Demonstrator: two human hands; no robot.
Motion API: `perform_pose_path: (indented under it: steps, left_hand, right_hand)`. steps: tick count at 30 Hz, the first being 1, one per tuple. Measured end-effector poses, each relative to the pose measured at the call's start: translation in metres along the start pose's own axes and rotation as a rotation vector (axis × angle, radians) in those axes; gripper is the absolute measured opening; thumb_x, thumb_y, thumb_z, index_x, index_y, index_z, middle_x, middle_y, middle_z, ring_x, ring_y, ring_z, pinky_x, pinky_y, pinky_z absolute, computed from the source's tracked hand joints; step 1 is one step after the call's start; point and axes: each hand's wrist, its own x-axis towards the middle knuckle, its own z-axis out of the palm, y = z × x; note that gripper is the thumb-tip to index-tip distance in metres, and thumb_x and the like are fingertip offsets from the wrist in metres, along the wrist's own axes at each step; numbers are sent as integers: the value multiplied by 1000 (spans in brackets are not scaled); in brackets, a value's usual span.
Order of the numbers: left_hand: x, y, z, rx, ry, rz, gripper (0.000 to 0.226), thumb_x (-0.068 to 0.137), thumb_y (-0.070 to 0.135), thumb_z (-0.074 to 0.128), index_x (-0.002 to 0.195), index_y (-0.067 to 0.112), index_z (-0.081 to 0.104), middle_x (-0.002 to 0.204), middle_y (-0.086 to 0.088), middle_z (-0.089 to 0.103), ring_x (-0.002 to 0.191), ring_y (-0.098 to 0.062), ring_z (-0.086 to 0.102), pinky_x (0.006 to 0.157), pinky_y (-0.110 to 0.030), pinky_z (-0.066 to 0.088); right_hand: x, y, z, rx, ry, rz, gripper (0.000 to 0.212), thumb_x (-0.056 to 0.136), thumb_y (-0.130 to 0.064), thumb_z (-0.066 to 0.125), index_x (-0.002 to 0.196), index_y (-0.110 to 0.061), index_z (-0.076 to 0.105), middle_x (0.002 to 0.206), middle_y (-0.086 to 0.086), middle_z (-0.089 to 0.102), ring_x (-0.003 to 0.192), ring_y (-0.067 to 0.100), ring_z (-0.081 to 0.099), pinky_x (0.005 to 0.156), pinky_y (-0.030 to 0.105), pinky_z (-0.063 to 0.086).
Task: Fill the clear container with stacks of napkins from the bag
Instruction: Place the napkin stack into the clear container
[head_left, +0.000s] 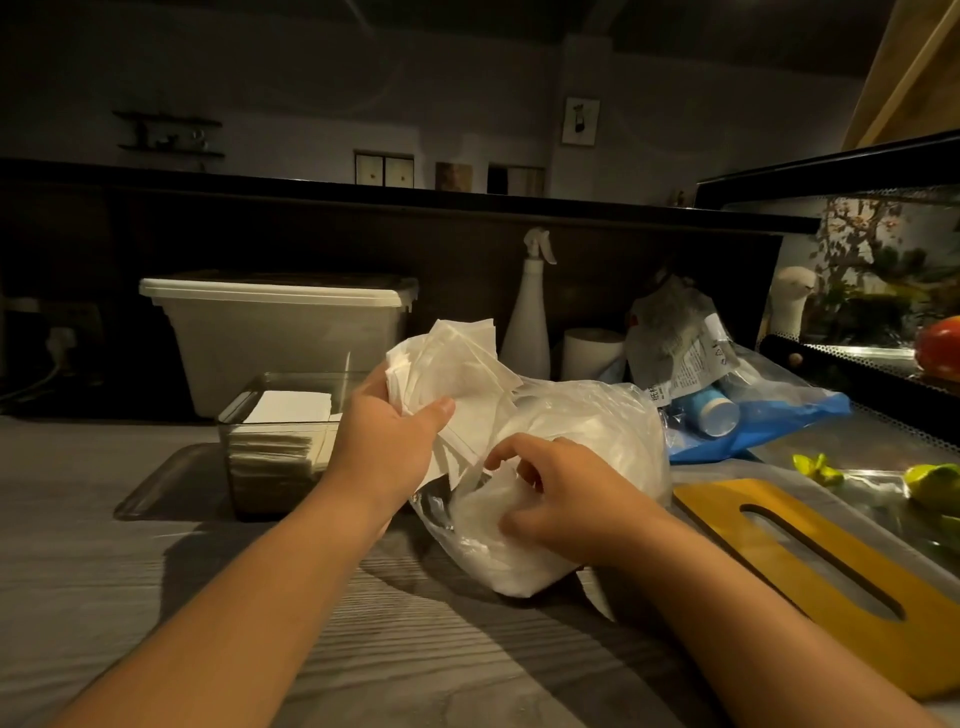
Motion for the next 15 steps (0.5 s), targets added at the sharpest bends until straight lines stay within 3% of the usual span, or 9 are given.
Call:
perform_pose_path:
  steps: [4,7,11,15]
  left_hand:
    - [0,-1,0,10,-2,8,35,90,14,71,123,21,63,103,2,69,97,-16,67,73,-29,58]
    - [0,-1,0,5,-5,-12,33,90,13,71,120,22,63,103,3,69,96,-14,65,71,-28,57]
    - [0,-1,0,-16,-22,-48,27,89,10,72,114,21,65,100,3,70,94,-15,67,70,-29,56]
    - [-2,3,-2,-85,-67,-104,26,89,9,71,103,30,64,98,3,71,91,-15,68,69,-31,56]
  right_hand:
    - [-1,1,-7,110,-6,6,43,80,-24,78,118,-37,61,96,-16,59,91,4,57,72,15,48]
    - [-1,3,-11,218,41,-7,39,79,-24,79,113,-34,64,100,-12,64,93,7,62,83,28,58]
    - [-1,5,-18,415,124,-48,32,79,-22,80,107,-31,66,103,-11,68,96,4,66,89,33,59]
    - [-6,5,-27,745,183,-71,31,77,-4,80,103,-20,71,102,-1,74,100,18,70,89,46,59]
